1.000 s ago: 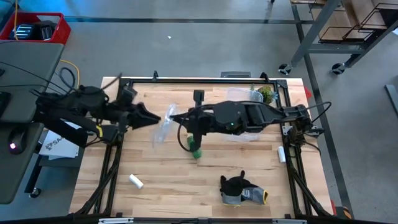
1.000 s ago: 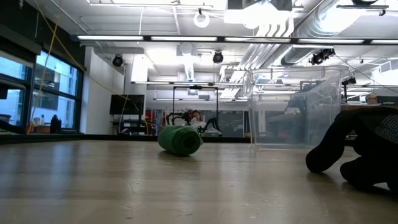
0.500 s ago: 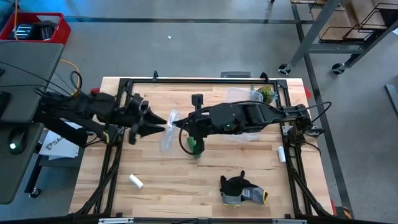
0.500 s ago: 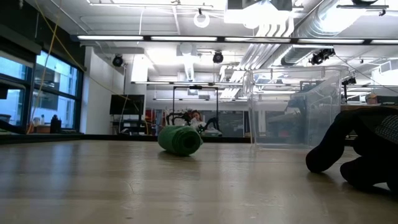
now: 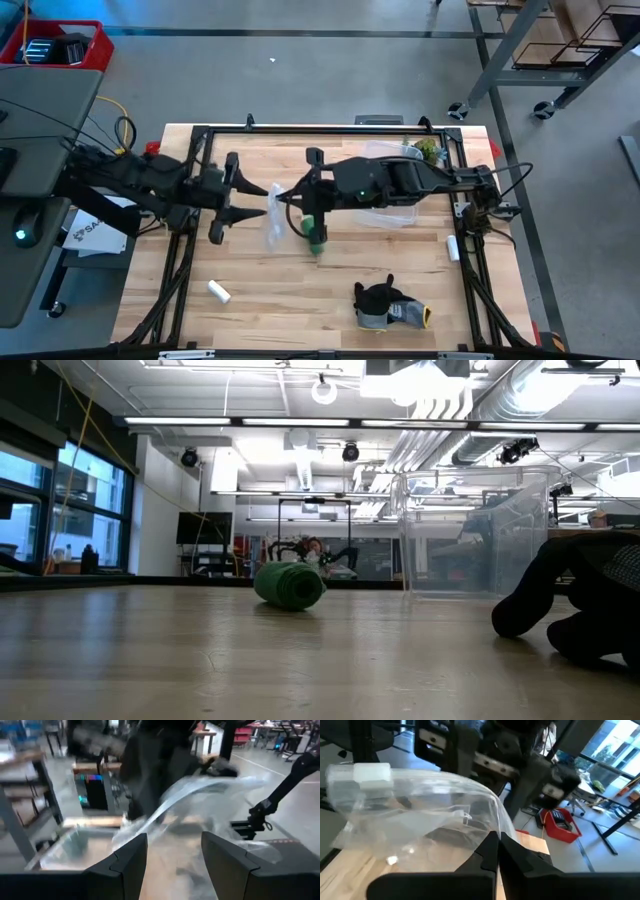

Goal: Roll bandage
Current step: Open the transparent zip bag

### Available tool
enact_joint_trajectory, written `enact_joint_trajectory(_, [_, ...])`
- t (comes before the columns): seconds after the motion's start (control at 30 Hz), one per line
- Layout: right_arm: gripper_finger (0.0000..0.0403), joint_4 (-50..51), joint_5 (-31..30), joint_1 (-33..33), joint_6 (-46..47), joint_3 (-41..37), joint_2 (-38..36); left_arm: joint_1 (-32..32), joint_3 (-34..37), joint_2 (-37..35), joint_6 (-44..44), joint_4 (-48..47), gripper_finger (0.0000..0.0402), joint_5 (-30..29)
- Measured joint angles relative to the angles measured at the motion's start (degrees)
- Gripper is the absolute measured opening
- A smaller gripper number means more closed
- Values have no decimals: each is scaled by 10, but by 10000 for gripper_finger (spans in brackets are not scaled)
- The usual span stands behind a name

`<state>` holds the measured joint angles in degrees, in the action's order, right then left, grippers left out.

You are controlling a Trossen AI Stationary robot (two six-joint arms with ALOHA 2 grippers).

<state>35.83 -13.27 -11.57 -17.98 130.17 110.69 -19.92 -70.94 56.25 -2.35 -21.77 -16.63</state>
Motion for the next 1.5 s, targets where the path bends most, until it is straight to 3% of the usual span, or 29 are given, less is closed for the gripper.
enact_joint_trajectory(0.07, [0,0,2,4,0,0,0,-13,0,-1,9,9,184,-5])
enact_joint_trajectory(0.5, [0,-3,9,23,-25,0,0,-5,-1,-6,-245,-6,184,11])
enact_joint_trajectory(0.73, [0,-4,28,22,-31,0,0,14,-1,-5,-255,-10,184,10])
enact_joint_trajectory(1.0, [0,-4,34,22,-31,0,0,16,-1,28,-206,-3,180,25])
enact_joint_trajectory(1.37, [0,-2,34,22,-29,0,0,16,-1,16,-155,30,91,18])
enact_joint_trajectory(1.5, [0,5,34,22,-25,0,0,15,-1,16,-149,23,24,-6])
